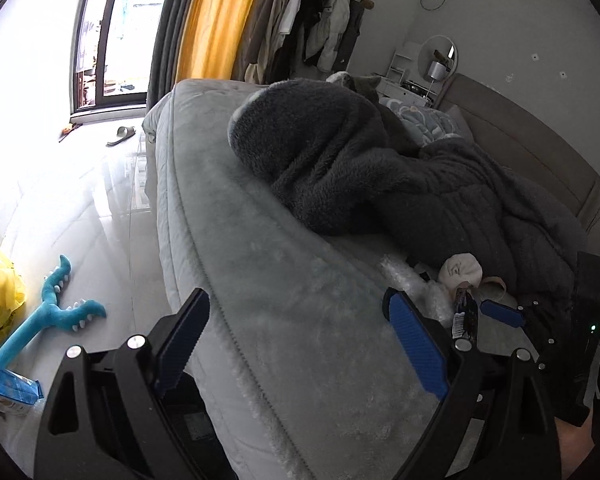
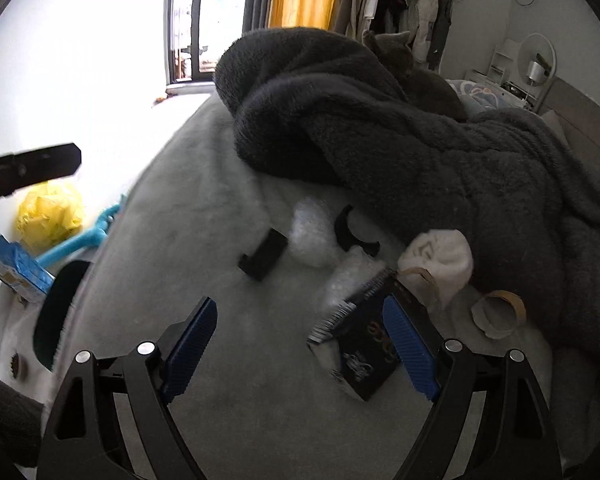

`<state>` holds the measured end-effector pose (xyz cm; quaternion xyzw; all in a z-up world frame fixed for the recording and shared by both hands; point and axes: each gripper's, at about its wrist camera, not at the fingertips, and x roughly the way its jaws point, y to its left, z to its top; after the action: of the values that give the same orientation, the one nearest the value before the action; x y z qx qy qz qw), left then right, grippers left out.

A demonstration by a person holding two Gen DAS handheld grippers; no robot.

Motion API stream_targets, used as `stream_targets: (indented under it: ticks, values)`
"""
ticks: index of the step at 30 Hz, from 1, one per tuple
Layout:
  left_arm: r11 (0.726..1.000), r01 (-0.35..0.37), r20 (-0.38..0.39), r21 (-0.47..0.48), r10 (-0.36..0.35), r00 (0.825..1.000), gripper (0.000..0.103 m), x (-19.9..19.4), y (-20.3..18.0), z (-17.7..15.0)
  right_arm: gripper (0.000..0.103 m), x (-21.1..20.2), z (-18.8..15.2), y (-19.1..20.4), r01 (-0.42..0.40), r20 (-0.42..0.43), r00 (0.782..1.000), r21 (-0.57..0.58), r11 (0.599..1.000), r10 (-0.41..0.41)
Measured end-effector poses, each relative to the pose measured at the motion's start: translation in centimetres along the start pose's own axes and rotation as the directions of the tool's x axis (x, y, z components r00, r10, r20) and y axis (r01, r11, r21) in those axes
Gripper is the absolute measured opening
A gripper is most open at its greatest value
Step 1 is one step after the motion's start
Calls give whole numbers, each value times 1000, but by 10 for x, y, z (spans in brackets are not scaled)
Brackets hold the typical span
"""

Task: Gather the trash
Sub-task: 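Move right tool back to the bed and grasp the black Face packet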

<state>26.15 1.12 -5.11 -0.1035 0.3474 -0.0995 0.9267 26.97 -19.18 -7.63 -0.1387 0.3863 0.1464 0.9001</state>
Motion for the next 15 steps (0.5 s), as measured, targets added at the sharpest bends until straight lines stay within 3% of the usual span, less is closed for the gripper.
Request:
stream_targets:
  ticks: [7,9,15]
  values:
    - [1000,14,-25,8,-13,1000,93,18,-19,-2,84,9,-17,-18,49,-36,998,-1,999,-49]
    - [1000,16,-30,7,-16,999,93,22,-23,-3,68,8,-20,-27,27,-32,999,26,999,-26]
    - [1000,30,-55,4,-30,998,93,36,-39,-6,55,-1,-25,-47,-49,10,999,92,995,49]
